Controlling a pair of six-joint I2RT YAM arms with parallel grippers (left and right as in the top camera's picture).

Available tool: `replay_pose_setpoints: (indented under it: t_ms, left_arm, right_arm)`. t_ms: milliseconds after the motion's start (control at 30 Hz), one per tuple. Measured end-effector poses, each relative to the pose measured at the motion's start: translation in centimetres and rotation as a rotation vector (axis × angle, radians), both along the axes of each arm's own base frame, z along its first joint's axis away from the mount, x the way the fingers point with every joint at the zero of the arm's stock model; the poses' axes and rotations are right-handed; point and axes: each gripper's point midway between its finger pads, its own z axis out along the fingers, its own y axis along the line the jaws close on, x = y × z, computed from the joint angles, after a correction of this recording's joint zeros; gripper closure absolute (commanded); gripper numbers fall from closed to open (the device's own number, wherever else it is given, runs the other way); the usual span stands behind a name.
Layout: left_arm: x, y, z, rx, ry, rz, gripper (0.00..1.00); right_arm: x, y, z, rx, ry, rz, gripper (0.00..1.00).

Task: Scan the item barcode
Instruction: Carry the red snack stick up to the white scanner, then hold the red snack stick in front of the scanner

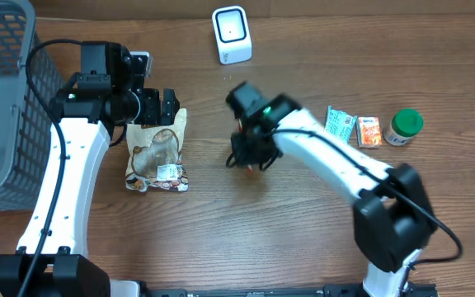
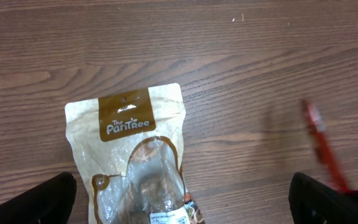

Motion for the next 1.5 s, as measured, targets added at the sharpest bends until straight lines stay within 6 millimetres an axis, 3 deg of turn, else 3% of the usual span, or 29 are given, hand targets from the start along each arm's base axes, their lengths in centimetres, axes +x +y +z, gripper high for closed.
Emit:
replay_pose_setpoints:
  t_ms: [267,500,667,833,1200,1500]
  left_arm:
    - [0.0,0.0,0.0,0.0,0.0,0.0,0.0]
    - [0.0,0.0,0.0,0.0,0.0,0.0,0.0]
    - [0.0,0.0,0.0,0.0,0.0,0.0,0.0]
    - [0.0,0.0,0.0,-0.001,0.0,0.0,0.0]
    - [0.0,0.0,0.0,0.0,0.0,0.0,0.0]
    - [0.0,0.0,0.0,0.0,0.0,0.0,0.0]
  right_arm:
    - [2.7,0.7,10.0,0.164,-0.086,0.046,0.97]
    - [5.6,3.3,21.4,0.475,-0.286,0.112,0.97]
    - [7.8,3.2,24.9,0.62,-0.374,0.133,0.97]
    - [11.1,3.1,23.6,0.66,-0.393,0.122,0.97]
    - [20.7,4.4,11.6,0.719,-0.336,0.062,0.96]
    - [24.9,4.5,5.0,0.876,-0.286,0.028,0.96]
